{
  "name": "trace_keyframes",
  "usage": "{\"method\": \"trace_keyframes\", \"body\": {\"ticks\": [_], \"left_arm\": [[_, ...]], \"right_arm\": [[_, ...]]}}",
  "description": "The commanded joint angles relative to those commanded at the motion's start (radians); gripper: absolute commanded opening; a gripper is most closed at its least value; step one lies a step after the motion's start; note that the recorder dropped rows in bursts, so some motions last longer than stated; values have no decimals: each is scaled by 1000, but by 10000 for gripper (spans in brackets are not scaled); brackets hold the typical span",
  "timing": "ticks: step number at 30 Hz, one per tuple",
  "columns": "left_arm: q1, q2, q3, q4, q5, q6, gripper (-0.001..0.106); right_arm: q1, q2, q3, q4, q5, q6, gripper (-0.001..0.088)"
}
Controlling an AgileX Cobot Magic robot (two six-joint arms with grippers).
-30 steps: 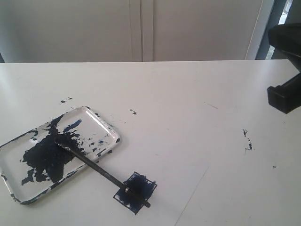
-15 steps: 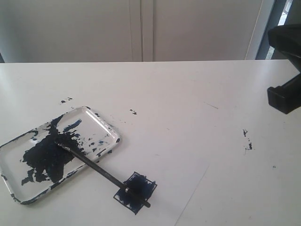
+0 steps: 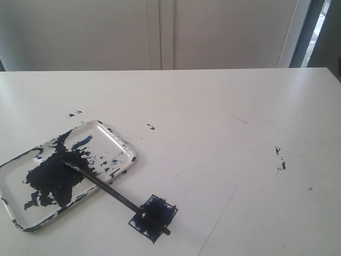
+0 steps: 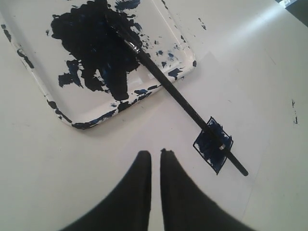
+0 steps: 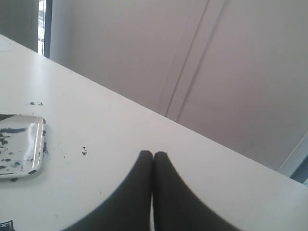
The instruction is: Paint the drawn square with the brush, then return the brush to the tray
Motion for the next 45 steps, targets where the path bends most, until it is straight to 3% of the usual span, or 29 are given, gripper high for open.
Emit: {"method": "trace_keyframes", "body": {"ticks": [3, 7, 14, 19, 24, 32, 36, 40, 45], "left_arm": [[0, 0, 0, 0, 0, 0, 143], [0, 0, 0, 0, 0, 0, 143], [0, 0, 0, 0, 0, 0, 143], [0, 0, 0, 0, 0, 0, 143], [0, 0, 0, 0, 0, 0, 143], [0, 0, 0, 0, -2, 0, 143], [0, 0, 0, 0, -2, 0, 143], [0, 0, 0, 0, -2, 0, 143], [0, 0, 0, 0, -2, 0, 143]], "right_arm": [[-50, -65, 122, 102, -191, 0, 0], [-112, -123, 261, 129, -390, 0, 0], [-166, -273, 429, 161, -405, 0, 0], [-165, -411, 518, 162, -376, 0, 0], [-197, -425, 526, 178, -311, 0, 0], [-353, -425, 526, 178, -297, 0, 0], [-403, -425, 526, 156, -264, 0, 0], [-421, -425, 526, 156, -170, 0, 0], [-419, -425, 526, 156, -161, 0, 0]]}}
